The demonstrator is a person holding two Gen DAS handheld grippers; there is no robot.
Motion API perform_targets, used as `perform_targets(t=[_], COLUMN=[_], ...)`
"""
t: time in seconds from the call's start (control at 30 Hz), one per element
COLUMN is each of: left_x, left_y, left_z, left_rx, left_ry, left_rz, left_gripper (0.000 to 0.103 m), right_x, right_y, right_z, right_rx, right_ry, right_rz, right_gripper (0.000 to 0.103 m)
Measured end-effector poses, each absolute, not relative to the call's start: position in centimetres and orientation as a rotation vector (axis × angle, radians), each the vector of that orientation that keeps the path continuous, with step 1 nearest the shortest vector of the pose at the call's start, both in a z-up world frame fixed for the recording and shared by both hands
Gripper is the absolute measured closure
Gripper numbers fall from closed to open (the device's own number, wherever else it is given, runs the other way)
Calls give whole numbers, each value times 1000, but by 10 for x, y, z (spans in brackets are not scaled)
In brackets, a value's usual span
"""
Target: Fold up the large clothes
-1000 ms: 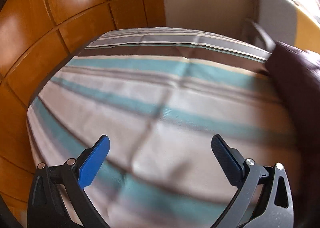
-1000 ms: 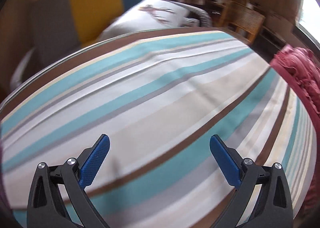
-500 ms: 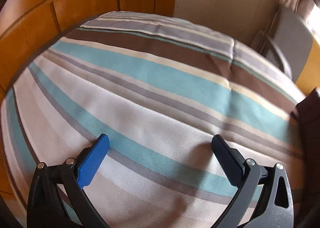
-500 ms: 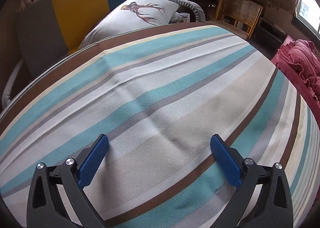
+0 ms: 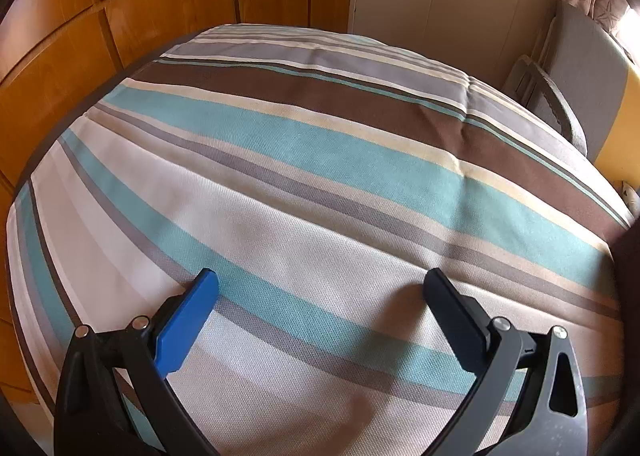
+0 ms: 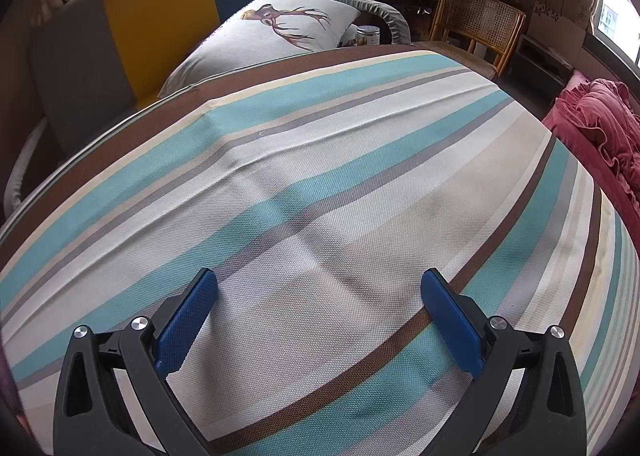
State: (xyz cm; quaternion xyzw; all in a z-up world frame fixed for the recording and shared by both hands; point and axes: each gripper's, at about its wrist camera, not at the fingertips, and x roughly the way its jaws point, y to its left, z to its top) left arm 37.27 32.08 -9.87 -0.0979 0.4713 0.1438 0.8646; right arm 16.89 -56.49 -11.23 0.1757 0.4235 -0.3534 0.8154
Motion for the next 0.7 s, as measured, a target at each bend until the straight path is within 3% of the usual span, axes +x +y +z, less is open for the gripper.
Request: perform_targets(t=[0.7], left_x=[374], left_y=[323], left_z=[-99], left_rx=[-206], left_ry=[987], left_rz=[301], left_gripper=[2], right_x=[169], right_y=[-565], right_z=[-112], right_rx=[375], right_ry=[903], right_rz=[-754], right_gripper=[3])
